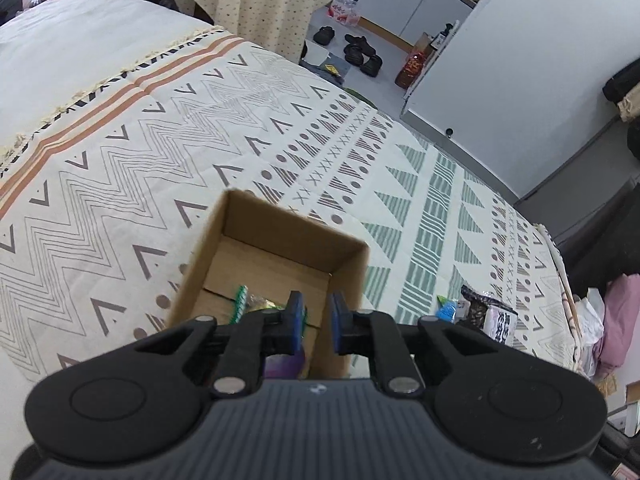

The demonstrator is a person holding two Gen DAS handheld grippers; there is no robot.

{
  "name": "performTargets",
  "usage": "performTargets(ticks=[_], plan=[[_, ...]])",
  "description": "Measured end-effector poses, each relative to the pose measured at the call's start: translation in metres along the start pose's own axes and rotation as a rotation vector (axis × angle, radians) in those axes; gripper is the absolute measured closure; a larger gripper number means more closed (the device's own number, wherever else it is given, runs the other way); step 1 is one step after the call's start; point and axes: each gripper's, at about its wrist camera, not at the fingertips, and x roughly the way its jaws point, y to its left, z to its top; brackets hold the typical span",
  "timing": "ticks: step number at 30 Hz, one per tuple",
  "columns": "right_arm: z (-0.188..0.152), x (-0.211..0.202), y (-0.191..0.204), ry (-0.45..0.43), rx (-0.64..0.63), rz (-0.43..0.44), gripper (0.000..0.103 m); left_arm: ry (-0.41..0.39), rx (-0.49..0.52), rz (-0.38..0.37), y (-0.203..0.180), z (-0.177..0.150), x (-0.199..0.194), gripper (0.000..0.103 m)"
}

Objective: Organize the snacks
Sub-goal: 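Carry the cream cake pack in the left gripper while the right carries the white pack to the box, then open the left gripper over the box while the right gripper releases the white pack inside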

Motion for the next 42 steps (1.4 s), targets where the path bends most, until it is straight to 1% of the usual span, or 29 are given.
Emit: performTargets(ticks=[3,9,11,16,17,18,19,21,22,23,24,26,27,28,30,32,34,35,36,42], plan=[[0.001,0.009,0.012,0.010,-0.005,0.011,0.058,0.011,-0.035,0.009,0.017,0.007,0.006,0.092],[-0.001,0.028,0.029,0.048,-0.017,0.023,0.058,0.042,-0.073,0.015,0.040,0.015,0.016,0.091],[-0.002,0.032,0.034,0.058,-0.023,0.028,0.058,0.046,-0.075,0.016,0.044,0.018,0.016,0.091],[0.000,0.045,0.047,0.080,-0.032,0.032,0.058,0.056,-0.070,0.018,0.052,0.023,0.018,0.087],[0.000,0.047,0.049,0.085,-0.032,0.036,0.058,0.060,-0.071,0.022,0.053,0.024,0.018,0.083],[0.000,0.049,0.052,0.089,-0.032,0.040,0.058,0.063,-0.073,0.027,0.055,0.025,0.018,0.077],[0.001,0.051,0.054,0.092,-0.033,0.044,0.058,0.063,-0.076,0.032,0.057,0.026,0.018,0.073],[0.002,0.054,0.060,0.096,-0.037,0.054,0.058,0.059,-0.081,0.045,0.060,0.027,0.016,0.054],[0.003,0.055,0.063,0.095,-0.038,0.064,0.057,0.052,-0.082,0.056,0.061,0.028,0.015,0.050],[0.004,0.056,0.066,0.092,-0.038,0.076,0.057,0.045,-0.081,0.066,0.062,0.029,0.014,0.042],[0.005,0.056,0.068,0.088,-0.035,0.094,0.055,0.039,-0.081,0.077,0.062,0.029,0.012,0.035],[0.007,0.057,0.069,0.081,-0.016,0.124,0.034,0.035,-0.081,0.089,0.063,0.030,0.011,0.028],[0.008,0.056,0.069,0.075,-0.009,0.127,0.017,0.036,-0.084,0.089,0.062,0.029,0.010,0.024],[0.008,0.054,0.069,0.063,-0.006,0.122,0.010,0.038,-0.086,0.088,0.061,0.028,0.010,0.023],[0.008,0.049,0.066,0.049,-0.011,0.107,0.010,0.040,-0.086,0.082,0.058,0.025,0.009,0.021],[0.007,0.046,0.060,0.057,-0.003,0.097,0.010,0.032,-0.078,0.082,0.054,0.022,0.007,0.020],[0.005,0.042,0.053,0.055,0.008,0.081,0.008,0.022,-0.076,0.074,0.049,0.018,0.004,0.014],[0.003,0.039,0.049,0.055,0.010,0.074,0.008,0.020,-0.075,0.067,0.046,0.016,0.003,0.009],[0.002,0.037,0.046,0.055,0.012,0.068,0.008,0.020,-0.072,0.061,0.043,0.014,0.003,0.007],[-0.006,0.017,0.025,0.042,0.022,0.036,0.005,0.044,-0.042,0.047,0.024,0.003,0.001,0.006]])
